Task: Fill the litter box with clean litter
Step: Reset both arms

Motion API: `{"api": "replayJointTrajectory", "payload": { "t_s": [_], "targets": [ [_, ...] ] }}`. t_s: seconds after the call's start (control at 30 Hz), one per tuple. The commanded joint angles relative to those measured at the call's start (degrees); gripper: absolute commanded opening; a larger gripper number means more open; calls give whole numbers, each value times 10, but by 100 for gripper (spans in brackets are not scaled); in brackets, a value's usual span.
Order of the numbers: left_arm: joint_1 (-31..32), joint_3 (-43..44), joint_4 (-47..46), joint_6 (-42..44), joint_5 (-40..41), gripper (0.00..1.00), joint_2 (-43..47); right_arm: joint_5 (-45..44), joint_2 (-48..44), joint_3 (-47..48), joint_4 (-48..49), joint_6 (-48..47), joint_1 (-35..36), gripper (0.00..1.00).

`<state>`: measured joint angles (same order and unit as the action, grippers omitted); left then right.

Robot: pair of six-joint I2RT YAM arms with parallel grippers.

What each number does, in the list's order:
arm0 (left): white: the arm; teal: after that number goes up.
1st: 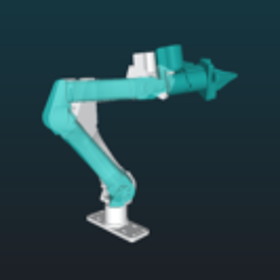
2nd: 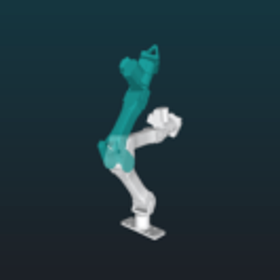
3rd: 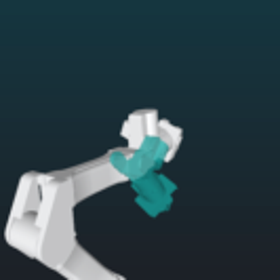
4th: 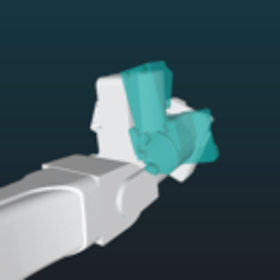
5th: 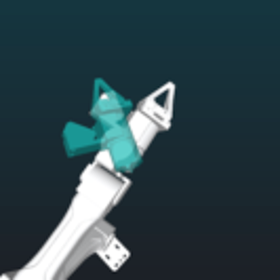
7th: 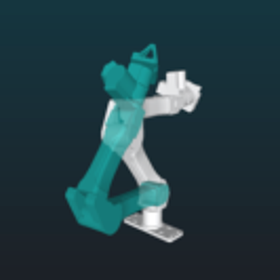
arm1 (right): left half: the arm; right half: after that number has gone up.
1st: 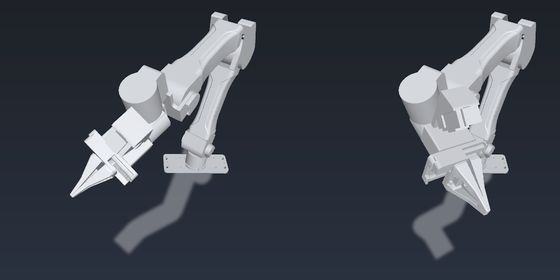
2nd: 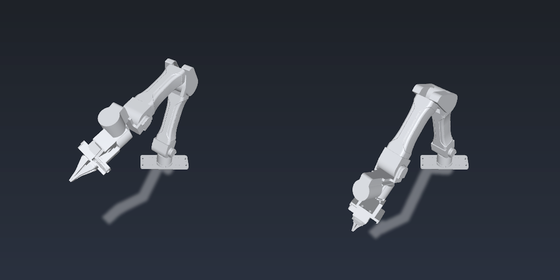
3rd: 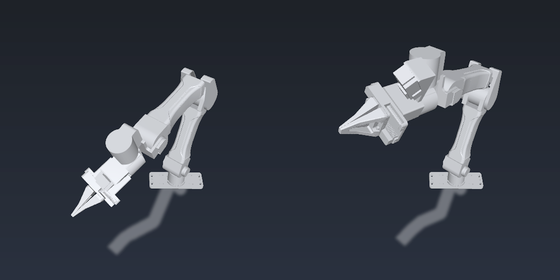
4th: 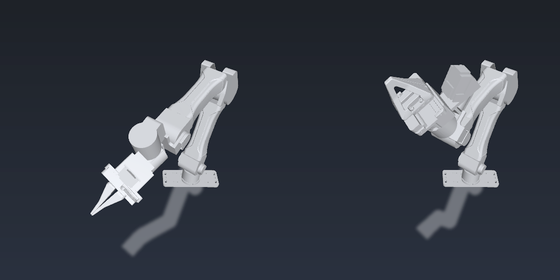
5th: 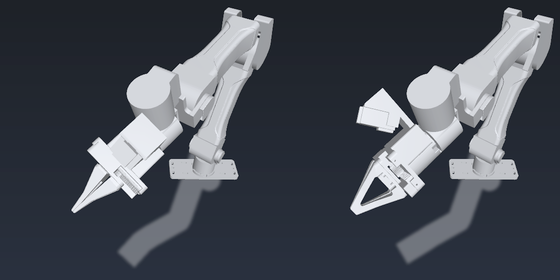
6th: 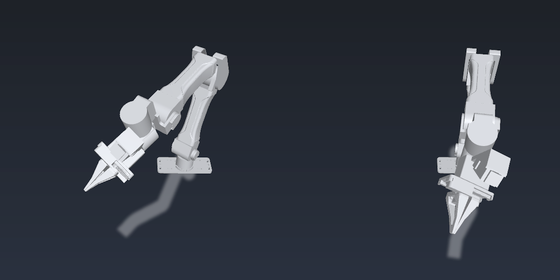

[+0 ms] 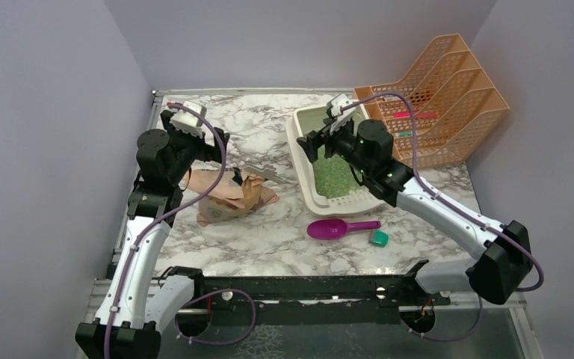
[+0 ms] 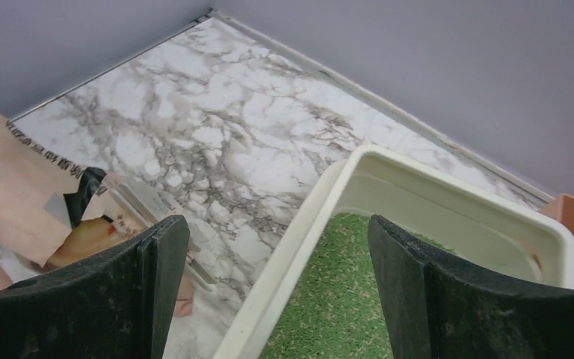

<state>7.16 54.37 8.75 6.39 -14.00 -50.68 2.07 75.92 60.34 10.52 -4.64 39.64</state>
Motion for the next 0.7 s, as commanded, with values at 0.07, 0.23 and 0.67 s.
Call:
{"api": "replayJointTrajectory", "payload": {
  "t_s": [0.07, 0.23, 0.67],
  "targets": [
    [2, 51, 51, -141, 56, 99, 1, -132, -62, 8, -23, -17, -2, 94],
    [2, 123, 196, -208, 116, 99, -58, -233, -81, 18, -72, 46, -22, 100],
    [2, 267, 290, -250, 242, 99, -132, -38, -44, 96, -234, 167, -161, 100]
  ]
}}
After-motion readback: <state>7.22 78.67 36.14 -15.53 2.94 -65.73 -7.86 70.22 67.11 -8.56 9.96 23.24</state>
